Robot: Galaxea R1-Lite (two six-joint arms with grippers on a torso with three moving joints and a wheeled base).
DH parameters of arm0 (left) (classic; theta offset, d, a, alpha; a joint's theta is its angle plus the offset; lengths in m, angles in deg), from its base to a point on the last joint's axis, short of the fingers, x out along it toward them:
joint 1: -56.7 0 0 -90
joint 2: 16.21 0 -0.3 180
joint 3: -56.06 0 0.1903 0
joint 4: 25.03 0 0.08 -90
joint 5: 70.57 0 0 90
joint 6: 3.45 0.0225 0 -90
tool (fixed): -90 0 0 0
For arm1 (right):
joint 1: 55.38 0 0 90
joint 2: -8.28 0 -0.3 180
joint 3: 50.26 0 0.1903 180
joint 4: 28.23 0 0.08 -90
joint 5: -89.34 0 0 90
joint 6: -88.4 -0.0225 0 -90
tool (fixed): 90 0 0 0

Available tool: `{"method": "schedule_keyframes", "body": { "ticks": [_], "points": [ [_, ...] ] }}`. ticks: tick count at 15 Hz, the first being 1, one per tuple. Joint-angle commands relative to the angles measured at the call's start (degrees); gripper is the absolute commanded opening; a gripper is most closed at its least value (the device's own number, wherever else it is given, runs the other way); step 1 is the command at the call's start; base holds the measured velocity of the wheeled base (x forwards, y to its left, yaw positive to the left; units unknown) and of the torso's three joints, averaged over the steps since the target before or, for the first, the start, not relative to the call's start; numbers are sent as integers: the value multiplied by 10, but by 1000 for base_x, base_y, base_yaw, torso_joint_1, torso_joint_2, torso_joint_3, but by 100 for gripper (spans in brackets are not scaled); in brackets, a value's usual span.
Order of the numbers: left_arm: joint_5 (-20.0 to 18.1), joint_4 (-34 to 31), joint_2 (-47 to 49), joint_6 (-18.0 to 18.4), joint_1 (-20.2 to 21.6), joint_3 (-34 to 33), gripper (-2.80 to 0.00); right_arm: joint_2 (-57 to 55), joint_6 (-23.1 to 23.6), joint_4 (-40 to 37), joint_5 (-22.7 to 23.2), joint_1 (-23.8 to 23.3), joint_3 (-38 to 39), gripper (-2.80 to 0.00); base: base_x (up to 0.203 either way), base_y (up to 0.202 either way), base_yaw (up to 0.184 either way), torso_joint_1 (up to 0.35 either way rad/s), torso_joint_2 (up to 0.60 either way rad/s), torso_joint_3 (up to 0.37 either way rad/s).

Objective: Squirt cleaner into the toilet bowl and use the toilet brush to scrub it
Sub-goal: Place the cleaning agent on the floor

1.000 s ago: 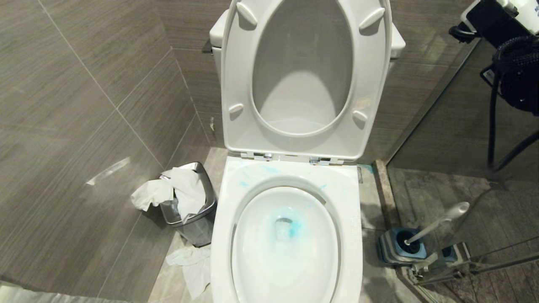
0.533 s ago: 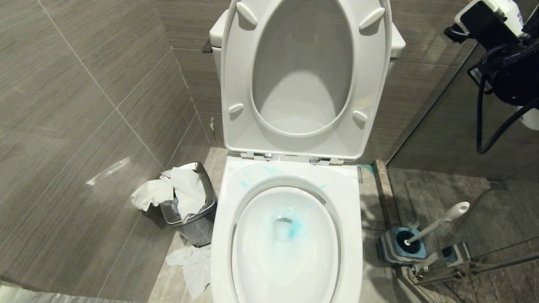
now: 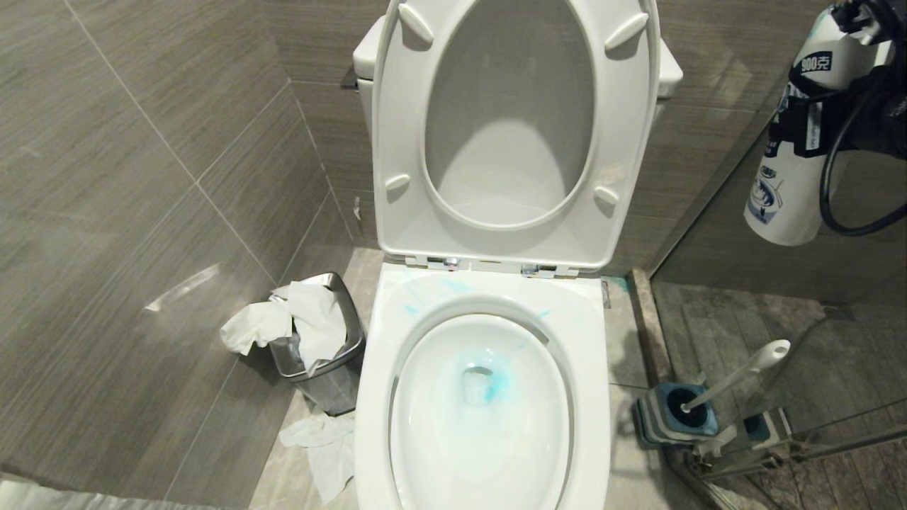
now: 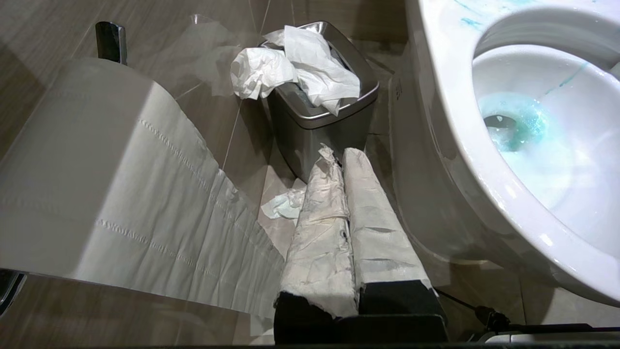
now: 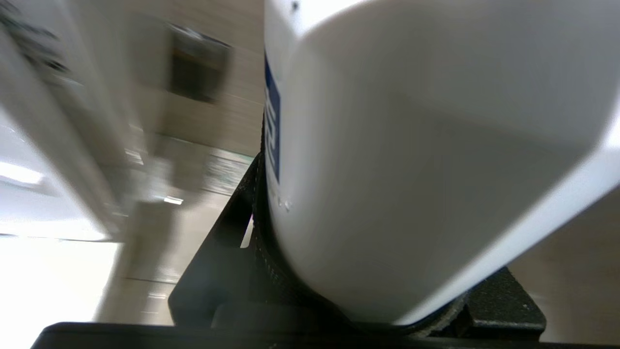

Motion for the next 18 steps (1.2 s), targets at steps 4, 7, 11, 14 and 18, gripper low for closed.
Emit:
{"method": "schedule_keyframes", "body": {
  "ticks": [4,7,11,14,18],
  "points": [
    [0,0,0,0,0,-1,-280,35,-72,6,168,-68,76,-280,0,0,0,0,0,0],
    [0,0,0,0,0,-1,-280,36,-74,85,192,-73,174,-280,0,0,0,0,0,0],
    [0,0,0,0,0,-1,-280,-28,-70,321,190,-70,279,-280,0,0,0,0,0,0],
    [0,0,0,0,0,-1,-280,-44,-73,349,126,-68,305,-280,0,0,0,0,0,0],
    [0,0,0,0,0,-1,-280,-83,-84,462,158,-69,329,-280,0,0,0,0,0,0]
  ]
}}
